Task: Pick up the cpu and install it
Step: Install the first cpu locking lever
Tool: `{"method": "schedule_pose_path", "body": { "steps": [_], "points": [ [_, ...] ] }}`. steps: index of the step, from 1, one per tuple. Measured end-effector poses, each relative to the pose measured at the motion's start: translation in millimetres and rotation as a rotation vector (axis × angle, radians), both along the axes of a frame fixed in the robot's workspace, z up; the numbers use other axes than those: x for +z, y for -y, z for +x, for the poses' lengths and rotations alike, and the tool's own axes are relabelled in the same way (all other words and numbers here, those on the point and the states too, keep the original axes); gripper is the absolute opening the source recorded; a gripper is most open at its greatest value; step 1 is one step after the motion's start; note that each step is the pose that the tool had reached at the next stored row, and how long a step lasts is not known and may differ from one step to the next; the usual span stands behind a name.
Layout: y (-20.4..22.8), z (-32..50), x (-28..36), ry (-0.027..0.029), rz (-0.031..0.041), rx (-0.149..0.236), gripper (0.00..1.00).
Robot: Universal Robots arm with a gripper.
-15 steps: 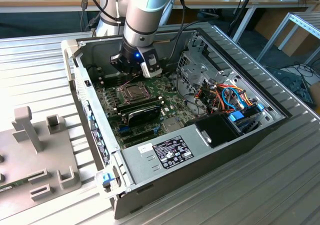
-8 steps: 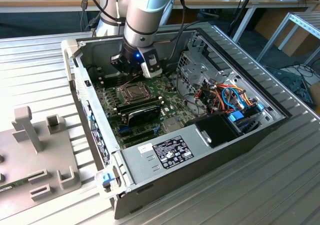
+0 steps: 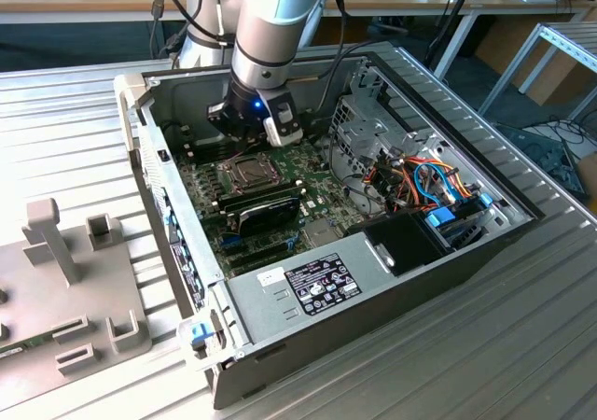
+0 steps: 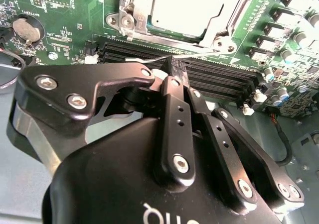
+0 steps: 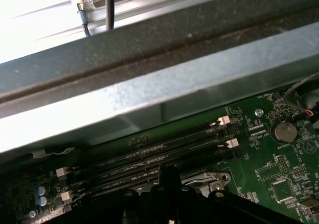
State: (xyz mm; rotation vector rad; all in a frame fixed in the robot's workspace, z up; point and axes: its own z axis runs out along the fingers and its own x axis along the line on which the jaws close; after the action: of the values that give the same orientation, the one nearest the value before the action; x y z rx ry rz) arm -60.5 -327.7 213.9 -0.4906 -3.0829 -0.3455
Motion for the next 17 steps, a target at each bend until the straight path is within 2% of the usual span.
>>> {"method": "schedule_pose_path", "body": {
  "steps": [17],
  "points": [
    [0.0, 2.7, -6.1, -0.0001, -0.0001, 0.0, 0.11]
  ]
}}
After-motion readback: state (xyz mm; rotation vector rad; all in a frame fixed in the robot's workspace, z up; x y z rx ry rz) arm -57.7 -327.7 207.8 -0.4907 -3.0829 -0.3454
